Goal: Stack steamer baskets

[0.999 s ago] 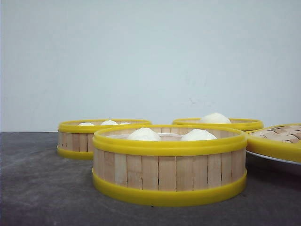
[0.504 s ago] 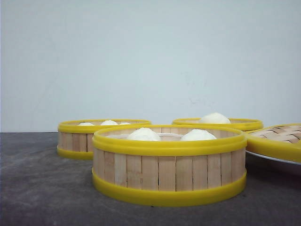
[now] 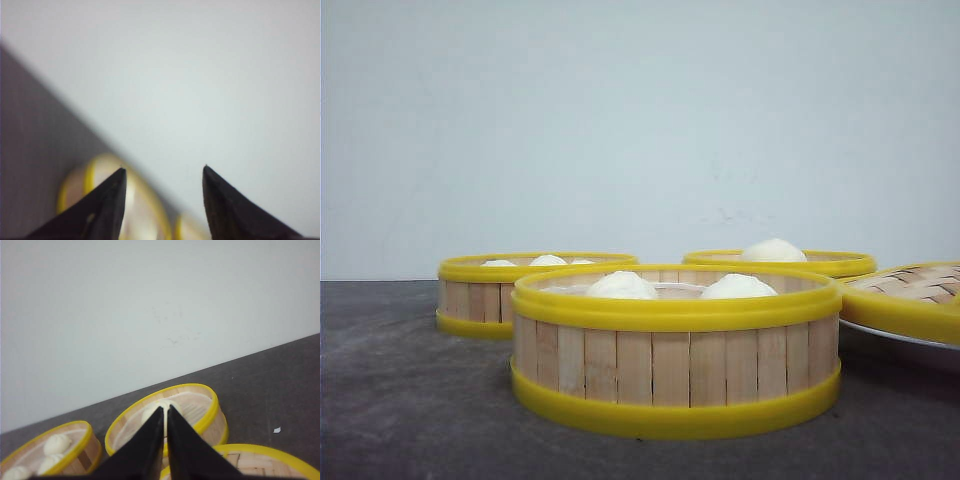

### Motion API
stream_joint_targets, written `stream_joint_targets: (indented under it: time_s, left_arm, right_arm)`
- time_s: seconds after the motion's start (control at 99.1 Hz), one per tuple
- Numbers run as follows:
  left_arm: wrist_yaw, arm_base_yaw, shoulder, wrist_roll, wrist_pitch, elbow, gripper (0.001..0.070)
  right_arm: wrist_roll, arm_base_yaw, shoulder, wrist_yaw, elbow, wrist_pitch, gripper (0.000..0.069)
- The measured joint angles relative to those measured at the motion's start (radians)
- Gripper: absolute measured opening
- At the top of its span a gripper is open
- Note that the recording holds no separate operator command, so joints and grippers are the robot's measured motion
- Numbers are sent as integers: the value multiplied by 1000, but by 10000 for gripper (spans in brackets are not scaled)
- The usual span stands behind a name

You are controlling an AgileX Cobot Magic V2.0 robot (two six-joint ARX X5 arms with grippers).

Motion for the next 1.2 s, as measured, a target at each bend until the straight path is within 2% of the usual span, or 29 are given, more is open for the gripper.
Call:
stream_joint_targets:
  time_s: [0.091, 0.161, 0.202, 0.272, 0.353, 0.393, 0.434, 0.484, 0.565, 0.706, 0.777, 0.908, 1.009, 1.201]
  left_arm:
    - [16, -1, 190, 50, -187, 127, 281]
    - [41, 3, 384, 101, -219, 237, 331]
    - [78, 3, 505, 134, -219, 318, 361]
    - [174, 3, 719, 188, -232, 488, 403]
    - [284, 1, 963, 245, -316, 704, 425]
    - [317, 1, 1075, 276, -383, 809, 428]
    - [329, 0, 1180, 308, -461, 911, 429]
    - [327, 0, 1297, 346, -566, 1035, 429]
    - [286, -3, 1456, 414, -735, 1235, 425]
    - [204, -10, 1635, 507, -984, 1514, 424]
    - [193, -14, 1707, 539, -1070, 1608, 424]
    - [122, -37, 1833, 599, -1183, 1706, 423]
    - [73, -58, 1913, 634, -1235, 1724, 390]
    - [69, -71, 1997, 648, -1215, 1726, 373]
  right_arm:
    - [34, 0, 0, 0, 0, 0, 7]
    - [46, 0, 0, -3, 0, 0, 7]
    - [48, 0, 0, -5, 0, 0, 7]
    - [53, 0, 0, -5, 0, -4, 7]
    - [55, 0, 0, -8, 0, -16, 7]
    - [55, 0, 0, -14, 0, -25, 7]
    - [56, 0, 0, -31, 0, -31, 7]
    - [60, 0, 0, -61, 0, -31, 7]
    - [62, 0, 0, -111, 0, -31, 7]
    - [63, 0, 0, -142, 0, -31, 7]
    - [63, 0, 0, -142, 0, -31, 7]
    - [63, 0, 0, -141, 0, -31, 7]
    - [63, 0, 0, -142, 0, -32, 7]
    - [66, 0, 0, -142, 0, -57, 7]
